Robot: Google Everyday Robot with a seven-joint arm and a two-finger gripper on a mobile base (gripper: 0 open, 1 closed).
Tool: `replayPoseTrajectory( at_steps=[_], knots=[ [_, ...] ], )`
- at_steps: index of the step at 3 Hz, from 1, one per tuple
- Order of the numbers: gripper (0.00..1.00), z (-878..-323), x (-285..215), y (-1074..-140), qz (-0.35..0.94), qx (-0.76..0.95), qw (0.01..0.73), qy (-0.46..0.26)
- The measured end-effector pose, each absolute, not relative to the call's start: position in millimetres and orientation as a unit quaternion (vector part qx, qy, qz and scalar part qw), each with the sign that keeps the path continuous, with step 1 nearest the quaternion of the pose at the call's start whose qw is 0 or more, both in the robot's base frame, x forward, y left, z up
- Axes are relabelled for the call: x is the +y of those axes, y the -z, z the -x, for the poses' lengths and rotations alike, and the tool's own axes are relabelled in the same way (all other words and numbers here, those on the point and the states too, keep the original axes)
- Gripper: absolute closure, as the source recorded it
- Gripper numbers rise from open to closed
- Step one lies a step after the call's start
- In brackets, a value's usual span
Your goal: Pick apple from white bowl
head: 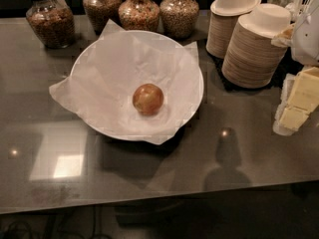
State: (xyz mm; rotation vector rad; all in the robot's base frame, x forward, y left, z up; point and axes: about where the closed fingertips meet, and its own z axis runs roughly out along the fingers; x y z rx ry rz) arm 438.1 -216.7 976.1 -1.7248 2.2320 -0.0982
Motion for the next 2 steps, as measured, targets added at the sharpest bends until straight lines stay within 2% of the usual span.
replayPoseTrajectory(
  at_steps=[2],
  knots=[
    [0.0,-453,-194,-985,0.628,0.751,0.197,0.042]
  ],
)
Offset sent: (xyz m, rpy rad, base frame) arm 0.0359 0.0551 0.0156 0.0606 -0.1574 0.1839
